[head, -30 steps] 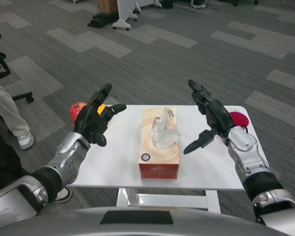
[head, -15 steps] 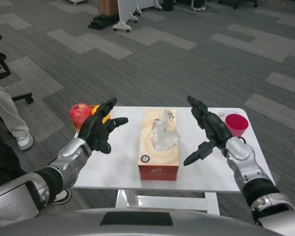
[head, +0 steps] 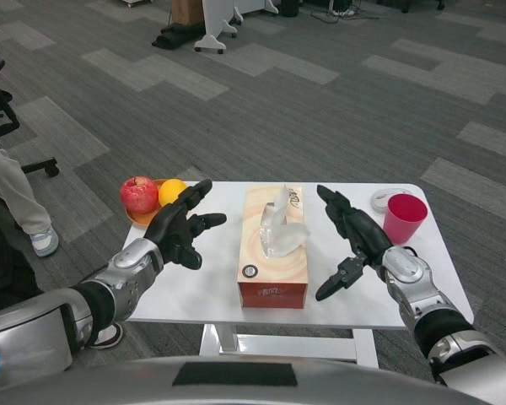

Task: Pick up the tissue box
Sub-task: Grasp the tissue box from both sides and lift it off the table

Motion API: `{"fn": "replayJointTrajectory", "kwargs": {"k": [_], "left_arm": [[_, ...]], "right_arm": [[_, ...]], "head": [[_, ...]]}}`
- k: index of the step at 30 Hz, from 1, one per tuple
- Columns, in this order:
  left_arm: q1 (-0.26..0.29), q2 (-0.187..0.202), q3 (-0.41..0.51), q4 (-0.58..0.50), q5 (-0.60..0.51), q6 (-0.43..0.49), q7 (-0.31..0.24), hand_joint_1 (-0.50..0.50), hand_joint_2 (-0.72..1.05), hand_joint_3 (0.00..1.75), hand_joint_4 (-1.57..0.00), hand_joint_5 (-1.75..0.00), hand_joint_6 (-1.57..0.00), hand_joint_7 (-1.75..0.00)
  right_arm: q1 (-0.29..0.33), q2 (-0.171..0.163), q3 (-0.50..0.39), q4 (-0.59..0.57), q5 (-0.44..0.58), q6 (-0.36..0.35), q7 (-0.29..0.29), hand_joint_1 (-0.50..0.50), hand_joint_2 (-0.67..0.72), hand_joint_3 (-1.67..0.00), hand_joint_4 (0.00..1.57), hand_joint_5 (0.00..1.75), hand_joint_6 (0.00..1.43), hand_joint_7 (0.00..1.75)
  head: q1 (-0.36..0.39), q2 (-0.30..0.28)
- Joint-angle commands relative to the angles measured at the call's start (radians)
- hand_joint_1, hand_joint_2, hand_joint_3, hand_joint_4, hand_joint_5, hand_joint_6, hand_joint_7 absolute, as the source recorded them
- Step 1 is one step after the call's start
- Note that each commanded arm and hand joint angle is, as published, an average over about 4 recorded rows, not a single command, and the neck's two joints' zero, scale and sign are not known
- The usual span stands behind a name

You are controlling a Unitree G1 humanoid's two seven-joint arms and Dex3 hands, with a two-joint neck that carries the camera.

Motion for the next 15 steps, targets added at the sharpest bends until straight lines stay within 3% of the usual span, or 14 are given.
{"fn": "replayJointTrajectory", "kwargs": {"k": [1, 8, 15], "left_arm": [[-0.030, 0.004, -0.040, 0.017, -0.014, 0.018, 0.011, 0.50, -0.64, 0.09, 0.00, -1.03, 0.00, -0.21], [-0.067, 0.001, -0.173, 0.030, -0.063, 0.036, 0.020, 0.50, -0.64, 0.09, 0.00, -1.03, 0.00, -0.21], [-0.079, -0.002, -0.209, 0.035, -0.064, 0.043, 0.026, 0.50, -0.64, 0.02, 0.00, -1.03, 0.00, -0.21]], "right_arm": [[-0.033, 0.004, 0.016, 0.022, 0.003, 0.002, -0.005, -0.17, 0.22, -0.16, 0.00, 0.10, 0.00, 0.00], [-0.045, 0.011, 0.057, 0.054, 0.003, 0.002, -0.011, -0.17, 0.22, -0.16, 0.00, 0.10, 0.00, 0.00], [-0.054, 0.019, 0.081, 0.073, 0.003, 0.001, -0.015, -0.17, 0.22, -0.16, 0.00, 0.10, 0.00, 0.00]], "head": [[0.002, -0.001], [0.006, -0.001], [0.005, 0.001]]}}
